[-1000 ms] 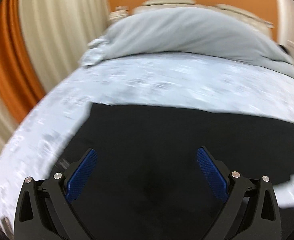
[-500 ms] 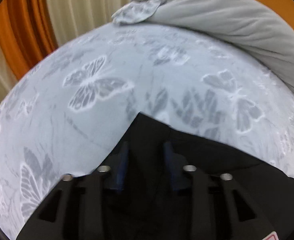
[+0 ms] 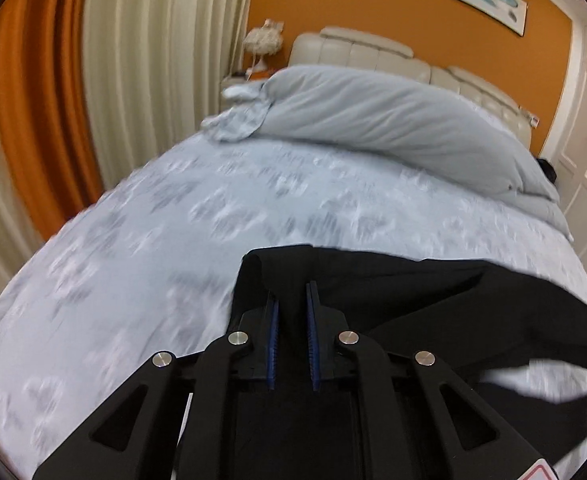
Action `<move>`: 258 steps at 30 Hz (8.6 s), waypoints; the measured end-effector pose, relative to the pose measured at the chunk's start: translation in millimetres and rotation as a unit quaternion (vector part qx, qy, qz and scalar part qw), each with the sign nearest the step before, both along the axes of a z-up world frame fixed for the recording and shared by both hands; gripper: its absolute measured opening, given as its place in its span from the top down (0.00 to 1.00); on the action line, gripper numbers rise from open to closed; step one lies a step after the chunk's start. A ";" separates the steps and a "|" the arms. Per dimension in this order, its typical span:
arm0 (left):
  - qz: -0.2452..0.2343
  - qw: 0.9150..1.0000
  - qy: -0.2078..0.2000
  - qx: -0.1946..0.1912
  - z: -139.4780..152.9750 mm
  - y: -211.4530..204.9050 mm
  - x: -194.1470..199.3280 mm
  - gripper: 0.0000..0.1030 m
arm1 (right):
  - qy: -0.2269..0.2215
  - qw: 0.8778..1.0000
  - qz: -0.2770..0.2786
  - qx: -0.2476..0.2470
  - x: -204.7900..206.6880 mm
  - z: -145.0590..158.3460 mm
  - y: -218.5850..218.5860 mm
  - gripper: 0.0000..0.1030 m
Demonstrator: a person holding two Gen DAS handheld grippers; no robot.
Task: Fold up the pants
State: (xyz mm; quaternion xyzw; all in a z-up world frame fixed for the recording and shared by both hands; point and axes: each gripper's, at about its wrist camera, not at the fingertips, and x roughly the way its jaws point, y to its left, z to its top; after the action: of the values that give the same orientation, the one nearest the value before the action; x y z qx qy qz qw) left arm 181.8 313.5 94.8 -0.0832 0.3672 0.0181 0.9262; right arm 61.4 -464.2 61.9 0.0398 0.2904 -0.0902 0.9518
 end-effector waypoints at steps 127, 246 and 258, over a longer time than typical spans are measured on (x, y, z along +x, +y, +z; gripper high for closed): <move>0.062 0.969 0.121 -0.204 -136.0 65.2 -104.9 0.73 | 0.117 0.965 0.120 0.200 -108.5 -118.8 207.6 0.42; 0.081 0.994 0.041 -0.062 -81.5 -118.2 -150.6 0.35 | 0.123 0.988 -0.023 0.095 -32.1 -102.1 -62.9 0.94; 0.082 0.992 0.060 -0.078 -110.6 -117.9 -148.5 0.35 | 0.077 0.973 -0.092 0.199 -116.4 -115.2 -94.1 0.27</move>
State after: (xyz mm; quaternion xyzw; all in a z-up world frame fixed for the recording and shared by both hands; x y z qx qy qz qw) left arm 33.3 195.7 -15.8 -0.1842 0.4146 0.0705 0.8884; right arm -55.1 -558.3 -53.3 0.2477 0.3699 -0.1205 0.8873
